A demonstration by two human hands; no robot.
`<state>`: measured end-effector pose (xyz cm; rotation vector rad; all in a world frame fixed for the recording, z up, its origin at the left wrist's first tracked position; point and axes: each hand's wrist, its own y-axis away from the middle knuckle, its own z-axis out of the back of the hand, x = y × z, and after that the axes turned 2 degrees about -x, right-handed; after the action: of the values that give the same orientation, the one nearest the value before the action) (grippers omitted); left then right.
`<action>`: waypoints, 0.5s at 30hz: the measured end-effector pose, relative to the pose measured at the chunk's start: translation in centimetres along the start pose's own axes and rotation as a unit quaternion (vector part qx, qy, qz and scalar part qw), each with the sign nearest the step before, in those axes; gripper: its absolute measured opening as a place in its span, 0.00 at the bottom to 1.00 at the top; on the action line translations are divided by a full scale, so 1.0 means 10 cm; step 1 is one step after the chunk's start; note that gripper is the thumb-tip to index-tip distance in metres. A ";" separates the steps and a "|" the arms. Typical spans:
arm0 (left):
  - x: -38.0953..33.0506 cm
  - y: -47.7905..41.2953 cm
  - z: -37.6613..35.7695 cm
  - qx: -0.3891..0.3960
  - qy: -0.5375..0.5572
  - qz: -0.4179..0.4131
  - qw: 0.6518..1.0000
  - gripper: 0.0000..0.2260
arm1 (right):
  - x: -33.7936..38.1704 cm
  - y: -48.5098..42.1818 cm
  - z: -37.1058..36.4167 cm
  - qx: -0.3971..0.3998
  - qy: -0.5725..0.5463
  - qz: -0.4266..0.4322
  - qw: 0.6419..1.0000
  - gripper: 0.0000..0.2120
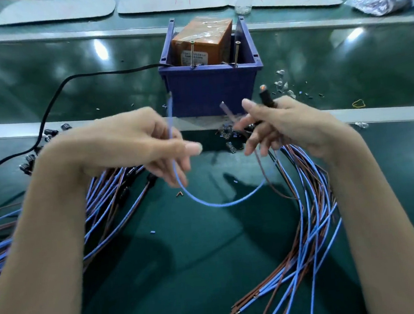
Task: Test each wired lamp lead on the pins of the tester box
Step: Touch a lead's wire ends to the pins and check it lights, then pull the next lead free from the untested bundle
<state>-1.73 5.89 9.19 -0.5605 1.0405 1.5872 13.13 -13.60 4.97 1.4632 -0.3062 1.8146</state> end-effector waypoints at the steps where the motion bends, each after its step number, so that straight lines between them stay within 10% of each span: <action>1: 0.00 0.03 0.01 0.028 -0.019 0.042 0.999 0.22 | -0.02 -0.02 -0.01 -0.008 0.045 -0.026 0.999 0.24; 6: 0.00 -0.03 -0.02 0.046 -0.235 0.134 0.962 0.19 | -0.14 -0.12 0.12 -0.098 0.281 -0.048 0.953 0.28; 15: -0.08 -0.36 -0.55 0.013 -0.398 -0.059 0.915 0.17 | -0.11 -0.07 0.17 -0.108 0.153 0.017 0.982 0.25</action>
<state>0.98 0.82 5.94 0.0689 0.3940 1.4798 14.92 -14.62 4.31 1.0190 -0.3601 1.9346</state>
